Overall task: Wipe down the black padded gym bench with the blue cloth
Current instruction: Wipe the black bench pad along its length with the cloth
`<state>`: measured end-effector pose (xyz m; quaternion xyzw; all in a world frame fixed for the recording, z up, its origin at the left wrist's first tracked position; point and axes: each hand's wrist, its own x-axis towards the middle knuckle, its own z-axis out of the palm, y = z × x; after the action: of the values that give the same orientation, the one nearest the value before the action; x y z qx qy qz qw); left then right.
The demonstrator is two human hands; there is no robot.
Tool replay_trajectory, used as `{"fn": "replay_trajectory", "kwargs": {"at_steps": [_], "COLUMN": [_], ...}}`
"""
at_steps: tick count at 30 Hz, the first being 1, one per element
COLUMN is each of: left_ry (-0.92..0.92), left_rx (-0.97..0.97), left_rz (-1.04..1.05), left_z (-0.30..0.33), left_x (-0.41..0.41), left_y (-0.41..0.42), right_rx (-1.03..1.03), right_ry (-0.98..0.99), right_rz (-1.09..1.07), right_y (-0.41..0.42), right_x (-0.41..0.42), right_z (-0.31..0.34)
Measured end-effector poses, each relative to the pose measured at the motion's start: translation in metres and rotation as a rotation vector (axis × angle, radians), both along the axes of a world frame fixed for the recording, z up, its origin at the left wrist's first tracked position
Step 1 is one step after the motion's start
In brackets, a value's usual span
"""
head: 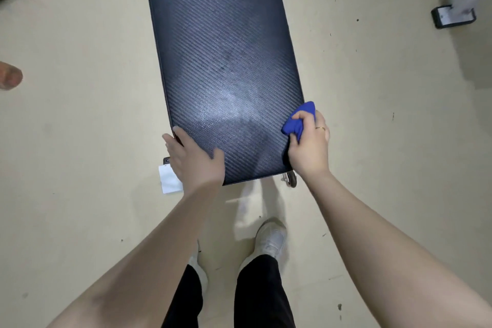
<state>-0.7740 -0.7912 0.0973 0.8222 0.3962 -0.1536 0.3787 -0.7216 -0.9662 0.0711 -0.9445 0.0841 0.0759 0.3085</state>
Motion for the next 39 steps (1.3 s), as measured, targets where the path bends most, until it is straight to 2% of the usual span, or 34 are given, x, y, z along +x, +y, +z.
{"fn": "replay_trajectory", "kwargs": {"at_steps": [2,8,12,15,18,22,30,34,37,39], "left_ry": [0.025,-0.001,-0.04,-0.074,-0.079,-0.048,-0.116,-0.073,-0.057,-0.054], "left_rx": [0.088,0.174,0.233,0.228,0.17,0.199,0.252,0.204,0.175,0.162], "left_rz": [-0.053,-0.148,-0.188,-0.181,-0.163,-0.193,-0.276,-0.291,-0.324,-0.337], "left_z": [0.005,0.009,0.003,-0.003,-0.002,0.004,-0.006,0.006,0.02,0.025], "left_x": [0.0,0.019,0.036,0.042,0.04,0.042,0.084,0.091,0.097,0.106], "left_y": [-0.011,-0.016,-0.013,-0.016,-0.02,-0.027,-0.041,-0.043,-0.038,-0.029], "right_rx": [0.061,0.25,0.282,0.347,0.504,0.427,0.383,0.422,0.34,0.285], "right_ry": [0.044,0.134,0.094,0.078,0.109,0.214,0.083,0.144,0.259,0.26], "right_rz": [-0.052,-0.108,-0.153,-0.09,0.033,0.033,0.049,0.134,0.064,0.026], "right_y": [0.003,-0.006,0.006,0.004,-0.016,-0.032,0.001,-0.02,-0.028,-0.015], "right_x": [-0.001,-0.04,0.022,0.067,0.042,0.0,0.11,0.075,0.055,0.066], "right_z": [0.002,0.008,0.003,-0.001,-0.002,-0.001,-0.006,-0.004,-0.001,0.005]}}
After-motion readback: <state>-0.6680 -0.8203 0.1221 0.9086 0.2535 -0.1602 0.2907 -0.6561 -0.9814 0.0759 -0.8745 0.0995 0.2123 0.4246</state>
